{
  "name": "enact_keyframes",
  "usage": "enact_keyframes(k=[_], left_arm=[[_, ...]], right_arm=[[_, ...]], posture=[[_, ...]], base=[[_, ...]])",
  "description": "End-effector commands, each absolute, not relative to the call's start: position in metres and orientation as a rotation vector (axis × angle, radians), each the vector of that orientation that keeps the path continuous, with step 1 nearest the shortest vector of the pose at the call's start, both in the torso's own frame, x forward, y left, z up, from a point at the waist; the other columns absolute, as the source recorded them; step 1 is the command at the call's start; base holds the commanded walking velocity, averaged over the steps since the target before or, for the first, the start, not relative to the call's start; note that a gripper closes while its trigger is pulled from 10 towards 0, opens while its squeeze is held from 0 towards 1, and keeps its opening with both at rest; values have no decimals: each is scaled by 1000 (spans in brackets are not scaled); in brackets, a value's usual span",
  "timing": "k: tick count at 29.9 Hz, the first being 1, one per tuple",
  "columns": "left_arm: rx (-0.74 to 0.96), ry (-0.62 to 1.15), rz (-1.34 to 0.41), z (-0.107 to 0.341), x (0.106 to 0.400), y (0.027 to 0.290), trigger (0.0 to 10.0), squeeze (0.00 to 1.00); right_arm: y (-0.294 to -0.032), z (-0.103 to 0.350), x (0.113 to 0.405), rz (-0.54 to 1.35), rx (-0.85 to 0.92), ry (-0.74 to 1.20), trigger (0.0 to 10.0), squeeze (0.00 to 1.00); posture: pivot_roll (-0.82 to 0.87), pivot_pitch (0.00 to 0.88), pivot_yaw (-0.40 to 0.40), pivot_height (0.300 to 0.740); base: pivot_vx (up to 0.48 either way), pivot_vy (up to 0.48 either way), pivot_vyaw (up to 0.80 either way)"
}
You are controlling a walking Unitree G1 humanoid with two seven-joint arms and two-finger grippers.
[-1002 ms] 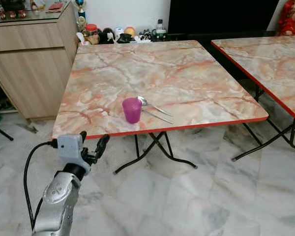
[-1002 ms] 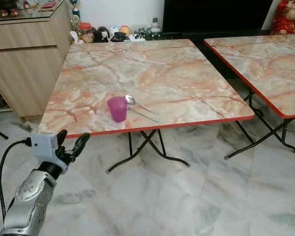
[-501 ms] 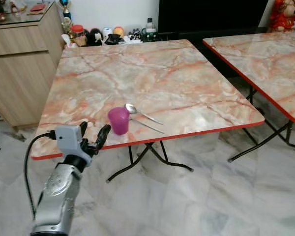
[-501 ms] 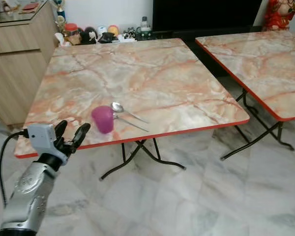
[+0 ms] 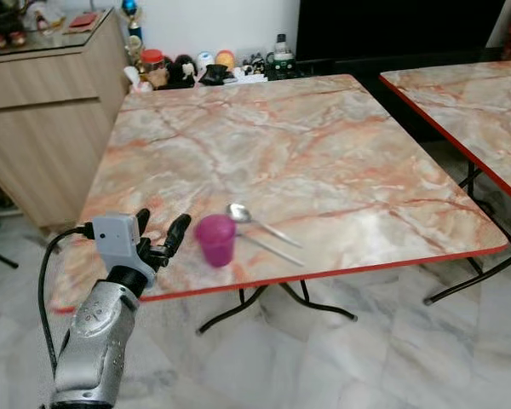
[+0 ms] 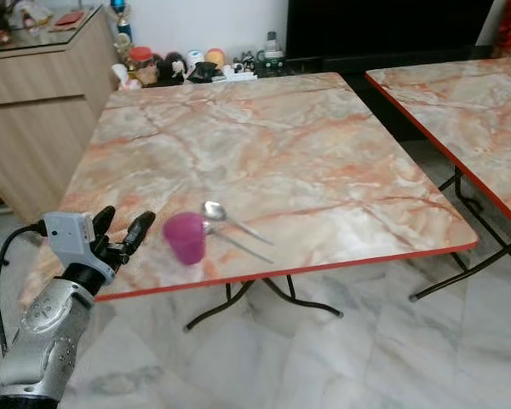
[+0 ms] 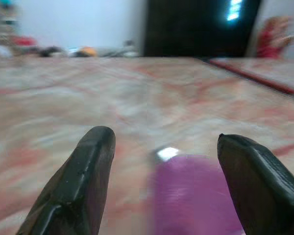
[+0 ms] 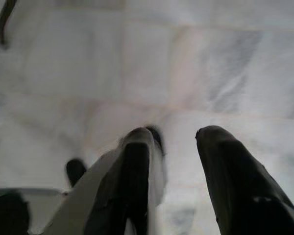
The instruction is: Setting the table
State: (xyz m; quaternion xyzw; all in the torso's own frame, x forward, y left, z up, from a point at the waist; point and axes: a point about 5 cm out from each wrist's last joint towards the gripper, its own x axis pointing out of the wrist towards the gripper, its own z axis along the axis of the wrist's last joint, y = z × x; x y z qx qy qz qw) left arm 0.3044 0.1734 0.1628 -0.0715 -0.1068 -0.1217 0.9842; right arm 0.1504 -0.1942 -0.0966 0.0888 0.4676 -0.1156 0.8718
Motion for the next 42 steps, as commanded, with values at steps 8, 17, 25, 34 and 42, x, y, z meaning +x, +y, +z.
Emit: enact_keyframes(k=[8,17,25,34,42], left_arm=[[-134,-207,-291,171,303,175,10000,0],[-120,-166,-318,188,303,182,10000,0],[23,54,-348,192,306,188,10000,0],[51,261,-477,190,303,172,10000,0],[54,291,-474,191,305,170,10000,0]], right_arm=[[-189,-99,146,-239,194,993,10000,0],[-189,-99,147,-240,192,993,10000,0],[-189,-99,147,-237,190,995,10000,0],[-188,-99,145,-237,187,1001,10000,0],[-188,-100,144,-239,190,1002,10000,0]], posture=[[41,92,23,740],[47,90,23,740],[62,79,30,740],[57,67,39,740],[51,61,43,740]], base=[[31,0,0],[0,0,0],[0,0,0],[0,0,0],[0,0,0]])
